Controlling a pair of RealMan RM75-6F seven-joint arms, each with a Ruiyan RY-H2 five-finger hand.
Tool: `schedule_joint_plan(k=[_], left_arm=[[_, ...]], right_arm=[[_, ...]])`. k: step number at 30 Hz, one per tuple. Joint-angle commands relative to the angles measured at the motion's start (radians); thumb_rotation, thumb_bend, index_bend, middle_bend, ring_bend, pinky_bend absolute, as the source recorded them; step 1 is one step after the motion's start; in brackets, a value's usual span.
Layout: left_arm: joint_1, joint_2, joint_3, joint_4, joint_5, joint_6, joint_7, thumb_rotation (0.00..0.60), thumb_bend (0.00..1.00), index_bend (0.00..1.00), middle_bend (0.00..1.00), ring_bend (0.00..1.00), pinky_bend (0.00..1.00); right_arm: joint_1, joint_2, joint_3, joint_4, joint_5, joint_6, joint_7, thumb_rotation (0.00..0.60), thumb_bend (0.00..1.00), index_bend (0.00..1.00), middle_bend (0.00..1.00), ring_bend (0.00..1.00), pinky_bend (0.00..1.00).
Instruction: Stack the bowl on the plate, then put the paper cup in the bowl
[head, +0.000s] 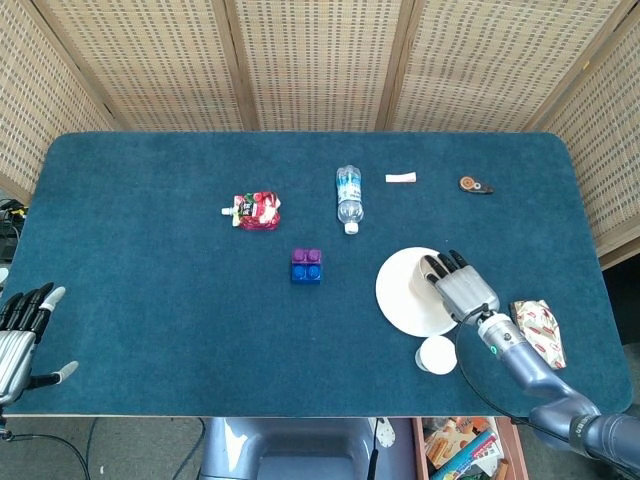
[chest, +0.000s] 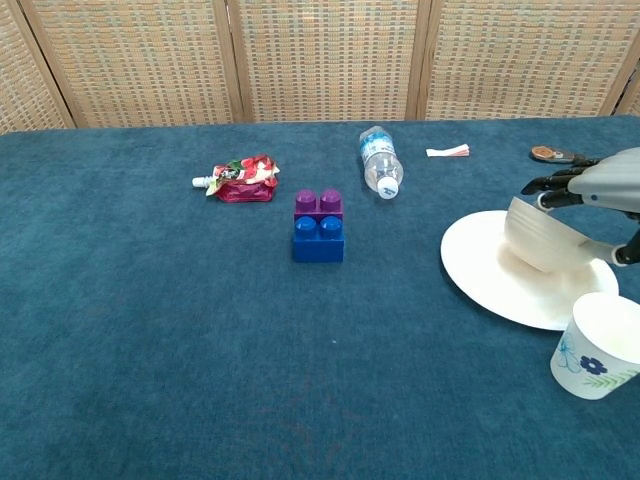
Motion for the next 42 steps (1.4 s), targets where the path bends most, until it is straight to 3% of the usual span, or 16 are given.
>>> schedule_joint_plan(k=[1,5,9,19,23,25,28,42], left_arm=[[0.000,0.002,0.000,0.000,0.001,0.000,-0.002,0.600,0.00,0.00,0.00,0.00,0.00],[0.000,0.002,0.001,-0.001,0.004,0.001,-0.001,0.600,0.00,0.00,0.00,0.00,0.00],[0.000,0.001,0.002,-0.001,0.004,0.000,0.003,0.600,0.00,0.00,0.00,0.00,0.00],[0.002,-0.002,0.004,-0.001,0.008,0.004,0.007,0.600,0.00,0.00,0.00,0.00,0.00],[0.002,-0.003,0.005,-0.002,0.011,0.006,0.010,0.600,0.00,0.00,0.00,0.00,0.00],[0.002,-0.004,0.004,-0.002,0.013,0.007,0.015,0.600,0.00,0.00,0.00,0.00,0.00],[0.001,-0.005,0.004,-0.003,0.011,0.005,0.021,0.600,0.00,0.00,0.00,0.00,0.00],[-0.003,-0.009,0.002,-0.001,-0.001,-0.007,0.031,0.600,0.00,0.00,0.00,0.00,0.00]], right_arm=[[-0.013,0.033,-0.022,-0.037,-0.025,0.029,-0.014,0.600,0.49,0.19,0.00,0.00,0.00],[-0.026,0.064,-0.033,-0.075,-0.078,0.064,0.004,0.600,0.44,0.16,0.00,0.00,0.00],[-0.045,0.111,-0.041,-0.128,-0.159,0.113,0.064,0.600,0.31,0.14,0.00,0.00,0.00],[-0.093,0.230,-0.078,-0.203,-0.369,0.242,0.180,0.600,0.09,0.14,0.00,0.00,0.00],[-0.117,0.264,-0.134,-0.176,-0.507,0.293,0.250,0.600,0.09,0.18,0.00,0.00,0.00],[-0.141,0.271,-0.201,-0.127,-0.626,0.332,0.299,0.600,0.11,0.21,0.00,0.00,0.00],[-0.167,0.248,-0.245,-0.041,-0.722,0.396,0.365,0.600,0.12,0.26,0.00,0.00,0.00],[-0.195,0.136,-0.270,0.142,-0.786,0.450,0.472,0.600,0.13,0.35,0.00,0.00,0.00]])
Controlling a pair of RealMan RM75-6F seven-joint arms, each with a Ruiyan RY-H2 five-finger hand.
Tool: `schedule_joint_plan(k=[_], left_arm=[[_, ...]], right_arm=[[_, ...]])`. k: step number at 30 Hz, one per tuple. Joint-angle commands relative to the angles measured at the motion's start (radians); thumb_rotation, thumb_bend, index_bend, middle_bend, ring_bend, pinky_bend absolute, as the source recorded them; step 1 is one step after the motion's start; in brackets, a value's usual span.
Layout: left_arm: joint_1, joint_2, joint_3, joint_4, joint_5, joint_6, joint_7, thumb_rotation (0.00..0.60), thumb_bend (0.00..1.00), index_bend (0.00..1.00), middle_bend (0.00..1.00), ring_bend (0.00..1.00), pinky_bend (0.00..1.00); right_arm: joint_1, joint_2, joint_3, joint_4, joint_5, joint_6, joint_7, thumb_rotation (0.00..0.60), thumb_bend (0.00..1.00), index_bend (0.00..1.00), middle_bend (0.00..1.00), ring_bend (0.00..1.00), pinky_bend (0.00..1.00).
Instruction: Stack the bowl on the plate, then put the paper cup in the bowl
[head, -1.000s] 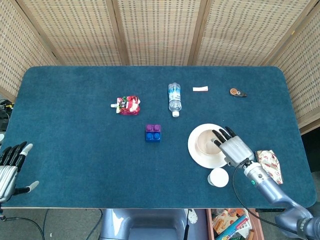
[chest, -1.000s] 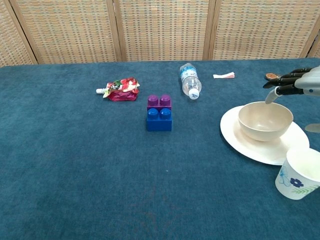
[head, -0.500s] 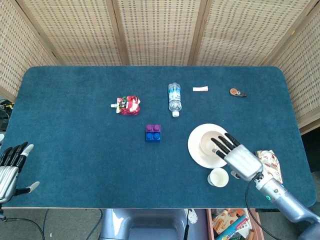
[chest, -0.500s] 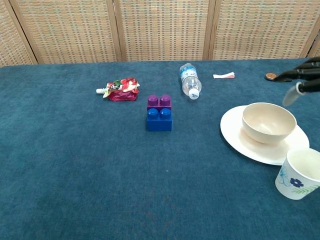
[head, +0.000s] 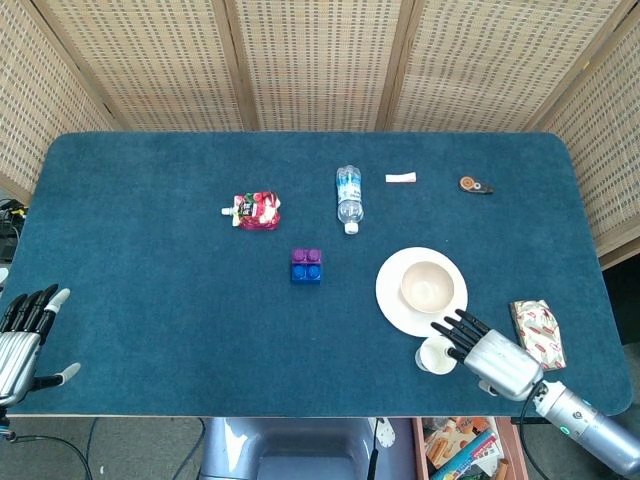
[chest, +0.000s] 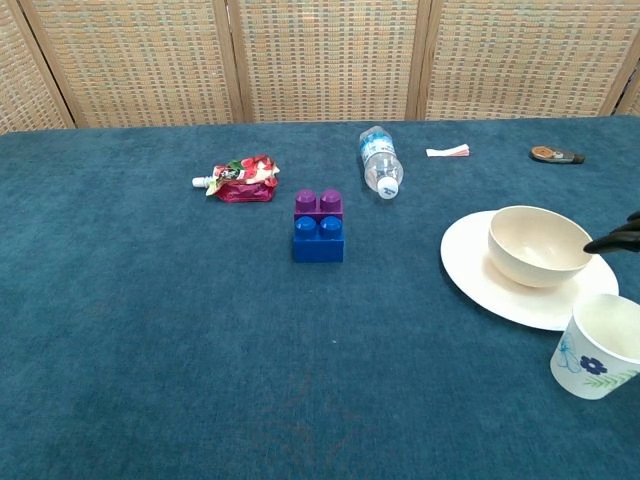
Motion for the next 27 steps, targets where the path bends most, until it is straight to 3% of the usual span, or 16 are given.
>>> schedule_joint_plan(k=[1,11,22,27], left_arm=[[-0.001,0.001,-0.002,-0.001,-0.005,-0.003,-0.001,0.600,0.00,0.00,0.00,0.00,0.00],[-0.004,0.000,-0.001,0.000,-0.008,-0.011,0.002,0.600,0.00,0.00,0.00,0.00,0.00],[-0.005,0.001,-0.001,-0.004,-0.010,-0.012,0.001,0.600,0.00,0.00,0.00,0.00,0.00],[-0.005,0.002,-0.002,-0.003,-0.014,-0.014,0.002,0.600,0.00,0.00,0.00,0.00,0.00]], right_arm=[[-0.004,-0.018,-0.003,0.021,-0.002,0.000,0.013,0.600,0.13,0.37,0.00,0.00,0.00],[-0.008,-0.089,0.000,0.116,-0.007,0.020,0.060,0.600,0.16,0.39,0.00,0.00,0.00],[0.003,-0.153,0.002,0.167,0.001,0.008,0.110,0.600,0.38,0.54,0.00,0.00,0.00],[0.004,-0.171,-0.004,0.178,-0.001,0.013,0.132,0.600,0.40,0.59,0.00,0.00,0.00]])
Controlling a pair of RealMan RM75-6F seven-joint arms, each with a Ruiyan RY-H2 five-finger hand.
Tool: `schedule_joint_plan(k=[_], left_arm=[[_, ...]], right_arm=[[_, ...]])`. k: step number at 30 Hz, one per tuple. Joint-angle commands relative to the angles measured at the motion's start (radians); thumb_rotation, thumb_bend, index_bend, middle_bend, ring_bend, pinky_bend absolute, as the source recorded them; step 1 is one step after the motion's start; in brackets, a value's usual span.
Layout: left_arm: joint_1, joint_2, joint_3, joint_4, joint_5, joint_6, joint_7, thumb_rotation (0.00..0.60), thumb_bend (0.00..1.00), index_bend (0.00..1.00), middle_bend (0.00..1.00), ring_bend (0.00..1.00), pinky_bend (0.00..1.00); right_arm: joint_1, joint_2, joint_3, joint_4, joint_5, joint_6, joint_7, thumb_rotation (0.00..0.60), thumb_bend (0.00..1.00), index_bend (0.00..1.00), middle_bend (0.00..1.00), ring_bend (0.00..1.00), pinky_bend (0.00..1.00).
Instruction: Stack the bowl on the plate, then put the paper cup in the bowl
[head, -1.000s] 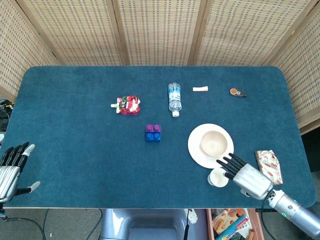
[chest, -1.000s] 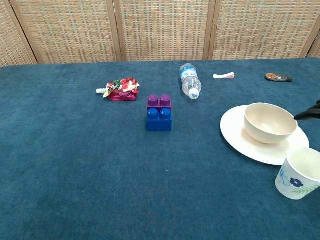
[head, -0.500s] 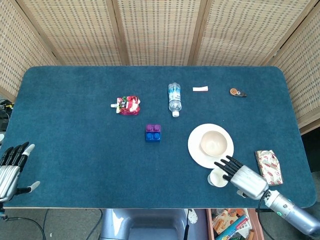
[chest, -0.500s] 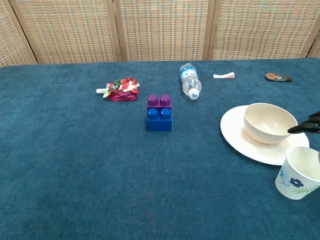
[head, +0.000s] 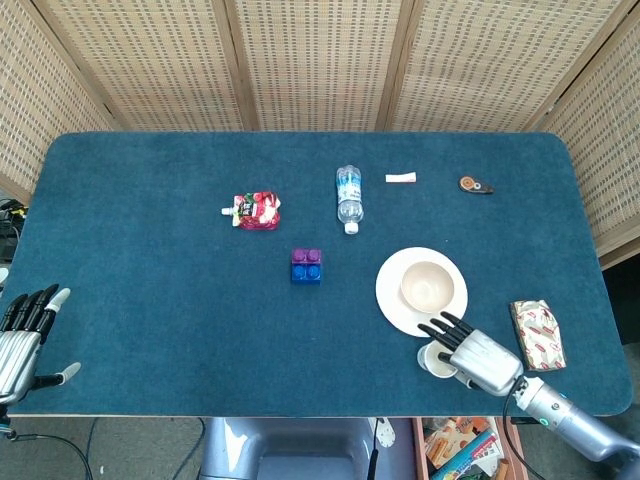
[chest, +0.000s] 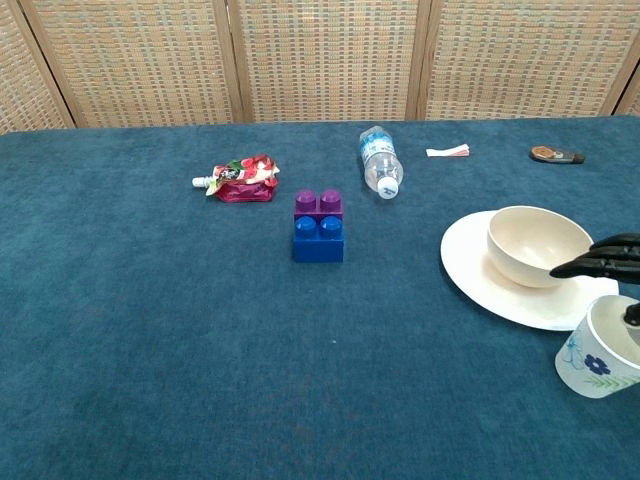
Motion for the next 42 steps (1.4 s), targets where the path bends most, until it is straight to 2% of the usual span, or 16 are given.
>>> schedule_joint_plan(k=[1,8,14,19,24,26,31,37,42], left_arm=[[0.000,0.000,-0.001,0.000,-0.001,-0.001,-0.001,0.600,0.00,0.00,0.00,0.00,0.00],[0.000,0.001,0.001,0.001,0.001,0.000,-0.002,0.600,0.00,0.00,0.00,0.00,0.00],[0.000,0.000,0.001,0.000,0.000,-0.001,0.001,0.600,0.00,0.00,0.00,0.00,0.00],[-0.001,-0.002,0.001,0.001,-0.002,-0.003,0.005,0.600,0.00,0.00,0.00,0.00,0.00],[-0.003,-0.004,0.001,-0.001,-0.003,-0.006,0.013,0.600,0.00,0.00,0.00,0.00,0.00],[-0.003,-0.005,0.002,-0.001,-0.003,-0.008,0.014,0.600,0.00,0.00,0.00,0.00,0.00],[-0.004,-0.003,-0.001,0.000,-0.010,-0.009,0.005,0.600,0.00,0.00,0.00,0.00,0.00],[-0.006,0.003,-0.005,0.006,-0.018,-0.015,-0.012,0.600,0.00,0.00,0.00,0.00,0.00],[-0.009,0.006,-0.006,0.004,-0.021,-0.020,-0.016,0.600,0.00,0.00,0.00,0.00,0.00]], right_arm=[[0.000,-0.009,-0.004,0.006,-0.001,0.006,0.016,0.600,0.40,0.60,0.00,0.00,0.00],[-0.005,-0.009,0.006,0.004,0.005,0.058,0.063,0.600,0.43,0.62,0.00,0.00,0.00],[0.003,0.046,0.029,-0.061,0.011,0.120,0.102,0.600,0.43,0.62,0.00,0.00,0.00],[0.026,0.110,0.068,-0.147,0.029,0.129,0.075,0.600,0.43,0.62,0.00,0.00,0.00],[0.077,0.175,0.134,-0.265,0.136,0.014,0.028,0.600,0.44,0.62,0.00,0.00,0.00],[0.109,0.194,0.174,-0.310,0.215,-0.067,0.003,0.600,0.45,0.62,0.00,0.00,0.00],[0.166,0.178,0.265,-0.341,0.410,-0.223,-0.087,0.600,0.45,0.62,0.00,0.00,0.00],[0.198,0.122,0.293,-0.320,0.551,-0.338,-0.173,0.600,0.45,0.62,0.00,0.00,0.00],[0.209,0.097,0.289,-0.307,0.605,-0.381,-0.265,0.600,0.45,0.62,0.00,0.00,0.00]])
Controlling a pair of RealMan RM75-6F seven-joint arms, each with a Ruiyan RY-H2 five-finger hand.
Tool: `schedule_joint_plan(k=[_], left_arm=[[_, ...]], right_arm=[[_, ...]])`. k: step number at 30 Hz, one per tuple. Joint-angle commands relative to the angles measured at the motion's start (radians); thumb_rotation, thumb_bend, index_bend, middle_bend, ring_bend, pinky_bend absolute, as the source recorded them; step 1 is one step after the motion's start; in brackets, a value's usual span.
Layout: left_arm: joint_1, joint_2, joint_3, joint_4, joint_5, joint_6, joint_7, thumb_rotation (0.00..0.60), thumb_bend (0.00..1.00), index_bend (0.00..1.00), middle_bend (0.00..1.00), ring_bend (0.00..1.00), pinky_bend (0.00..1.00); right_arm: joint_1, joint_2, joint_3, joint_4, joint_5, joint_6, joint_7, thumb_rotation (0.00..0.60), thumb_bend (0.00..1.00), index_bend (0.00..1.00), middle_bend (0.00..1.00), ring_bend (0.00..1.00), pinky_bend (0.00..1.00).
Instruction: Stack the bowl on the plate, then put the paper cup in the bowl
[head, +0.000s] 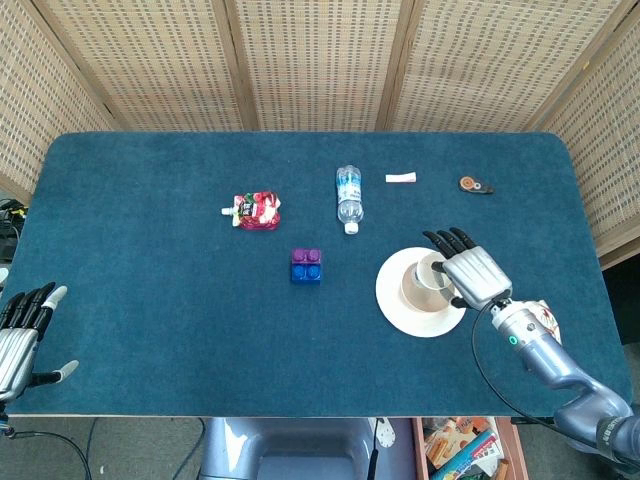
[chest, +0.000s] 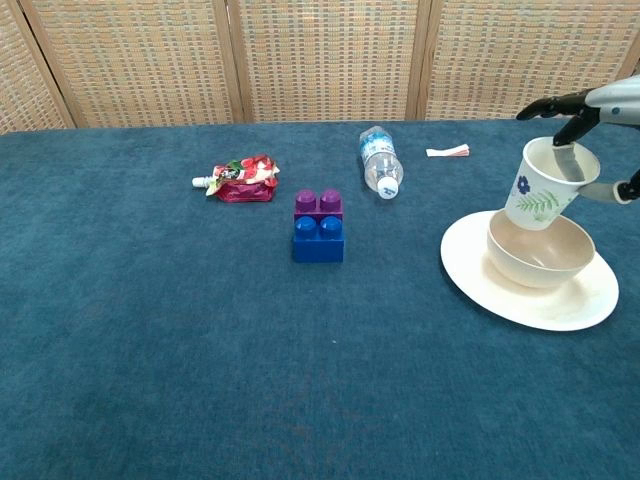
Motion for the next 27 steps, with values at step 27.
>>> schedule_joint_plan(k=[27], left_arm=[[-0.001,-0.008,0.002,-0.001,-0.008,-0.005,0.023,0.600,0.00,0.00,0.00,0.00,0.00]], right_arm=[[0.031,-0.050,-0.030,-0.010,0.193,-0.113,-0.271,0.600,0.45,0.60,0.00,0.00,0.00]])
